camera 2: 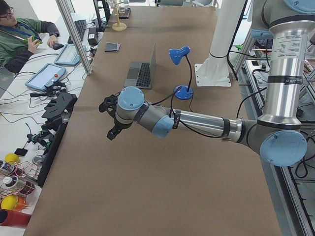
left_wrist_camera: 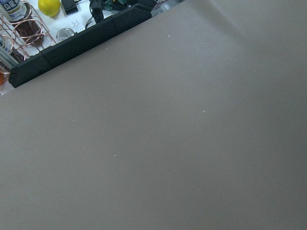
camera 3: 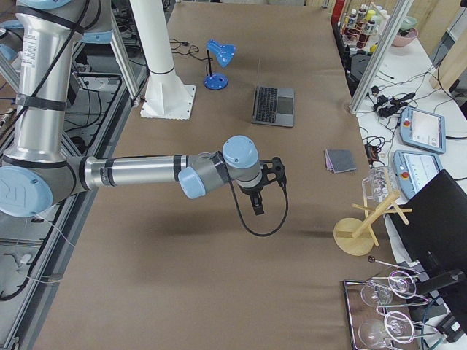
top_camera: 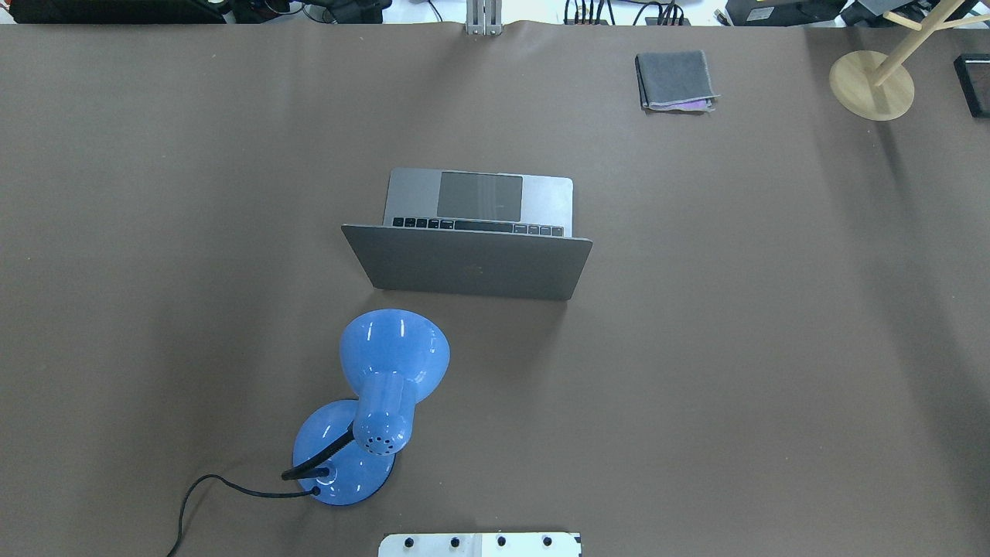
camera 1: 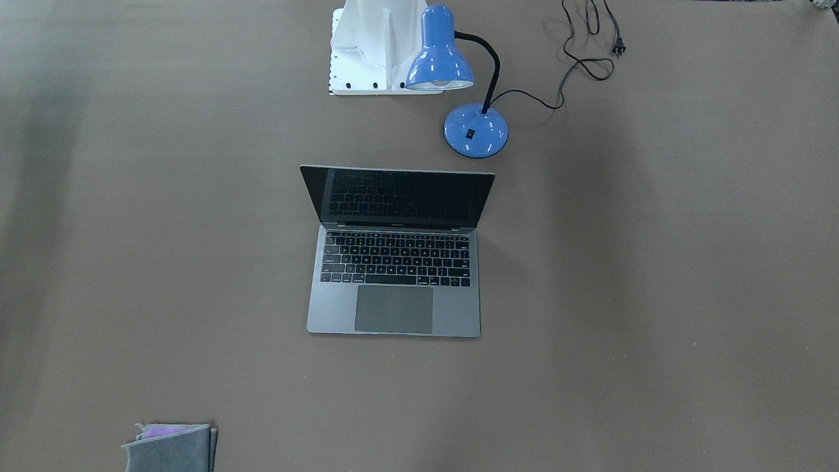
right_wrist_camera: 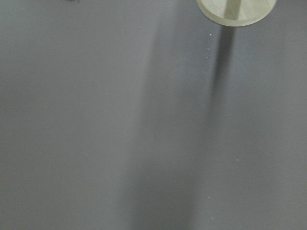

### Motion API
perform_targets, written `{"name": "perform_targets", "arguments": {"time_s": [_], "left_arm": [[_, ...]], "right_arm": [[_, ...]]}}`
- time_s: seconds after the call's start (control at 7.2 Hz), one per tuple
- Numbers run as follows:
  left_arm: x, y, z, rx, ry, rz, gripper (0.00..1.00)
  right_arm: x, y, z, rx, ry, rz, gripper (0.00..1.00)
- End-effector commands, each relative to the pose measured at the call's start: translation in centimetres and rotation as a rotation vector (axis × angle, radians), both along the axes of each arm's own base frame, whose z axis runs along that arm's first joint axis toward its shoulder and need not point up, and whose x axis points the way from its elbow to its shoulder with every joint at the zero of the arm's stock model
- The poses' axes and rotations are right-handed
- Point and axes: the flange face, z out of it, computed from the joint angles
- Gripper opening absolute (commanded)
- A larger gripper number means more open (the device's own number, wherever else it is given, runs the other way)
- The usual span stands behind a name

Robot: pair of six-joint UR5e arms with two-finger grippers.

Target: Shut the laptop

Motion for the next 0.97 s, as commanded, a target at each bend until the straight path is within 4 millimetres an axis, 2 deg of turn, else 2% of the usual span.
{"name": "perform_targets", "arguments": {"time_s": [0.0, 0.14, 0.28, 0.42, 0.56, 0.69, 0.83], "left_arm": [[8.8, -1.0, -2.1, -0.053, 0.044, 0.111, 0.99], [11.9, -1.3, -4.3, -0.097, 0.083, 0.11, 0.99], [16.7, -0.3, -5.7, -0.14, 0.133, 0.134, 0.99], [20.9, 0.4, -8.1, -0.2, 0.214, 0.127, 0.99], [25.3, 2.1, -10.1, -0.26, 0.287, 0.143, 0.9], [27.8, 3.4, -11.5, -0.326, 0.341, 0.149, 0.49], [30.3, 5.1, -12.1, -0.329, 0.368, 0.196, 0.0]], "right_arm": [[-7.5, 0.6, -2.8, -0.043, -0.095, 0.071, 0.98], [-11.2, 1.3, -4.0, -0.05, -0.137, 0.102, 0.98], [-15.3, 2.0, -6.0, -0.072, -0.189, 0.123, 0.94], [-18.5, 2.9, -8.9, -0.123, -0.243, 0.119, 0.84], [-19.8, 4.6, -12.1, -0.163, -0.302, 0.107, 0.63], [-21.2, 6.2, -14.4, -0.21, -0.347, 0.09, 0.3], [-22.3, 7.0, -16.2, -0.219, -0.376, 0.067, 0.0]]}}
